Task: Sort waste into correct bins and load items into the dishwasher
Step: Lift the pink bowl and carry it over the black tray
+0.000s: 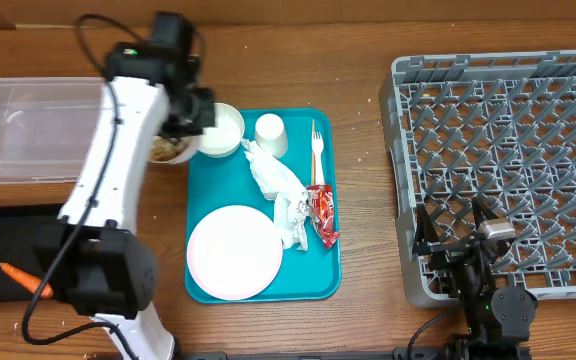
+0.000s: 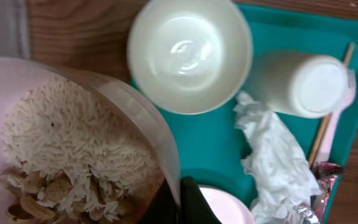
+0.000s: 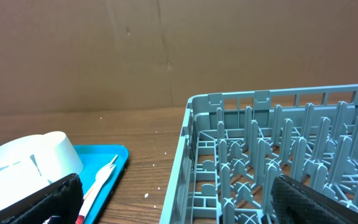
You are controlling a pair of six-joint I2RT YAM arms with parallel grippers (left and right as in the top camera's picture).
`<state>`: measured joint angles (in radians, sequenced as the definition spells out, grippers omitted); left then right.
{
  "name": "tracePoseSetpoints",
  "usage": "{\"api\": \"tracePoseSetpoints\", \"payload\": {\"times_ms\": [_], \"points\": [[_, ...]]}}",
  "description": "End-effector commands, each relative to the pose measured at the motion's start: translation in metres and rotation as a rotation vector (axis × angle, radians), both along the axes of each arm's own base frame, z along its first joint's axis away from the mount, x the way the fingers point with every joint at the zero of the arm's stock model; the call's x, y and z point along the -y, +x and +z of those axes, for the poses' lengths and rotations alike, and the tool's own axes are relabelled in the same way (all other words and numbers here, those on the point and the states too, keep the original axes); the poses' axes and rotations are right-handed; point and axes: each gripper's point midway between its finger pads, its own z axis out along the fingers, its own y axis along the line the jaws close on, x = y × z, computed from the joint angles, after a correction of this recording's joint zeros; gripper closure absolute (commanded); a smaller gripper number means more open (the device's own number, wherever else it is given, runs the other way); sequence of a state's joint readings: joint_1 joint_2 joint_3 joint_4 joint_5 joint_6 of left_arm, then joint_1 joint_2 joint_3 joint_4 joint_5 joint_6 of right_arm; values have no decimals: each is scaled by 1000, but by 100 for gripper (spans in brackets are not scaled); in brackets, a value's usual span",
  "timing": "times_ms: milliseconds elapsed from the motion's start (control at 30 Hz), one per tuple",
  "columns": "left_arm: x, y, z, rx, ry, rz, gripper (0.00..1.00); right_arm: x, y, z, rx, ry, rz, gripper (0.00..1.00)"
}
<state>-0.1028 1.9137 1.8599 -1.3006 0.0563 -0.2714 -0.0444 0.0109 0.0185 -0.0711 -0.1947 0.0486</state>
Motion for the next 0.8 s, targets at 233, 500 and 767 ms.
{"api": "tracePoseSetpoints", "payload": {"times_ms": [233,500,767], "points": [[-111,-31,30,-26,-48,393,96,1,0,-2,2,3,-3,0],[-170,-53,49,27,-205,614,96,1,0,-2,2,3,-3,0],[-224,-73,63,120,-411,731,96,1,0,-2,2,2,-3,0]]}}
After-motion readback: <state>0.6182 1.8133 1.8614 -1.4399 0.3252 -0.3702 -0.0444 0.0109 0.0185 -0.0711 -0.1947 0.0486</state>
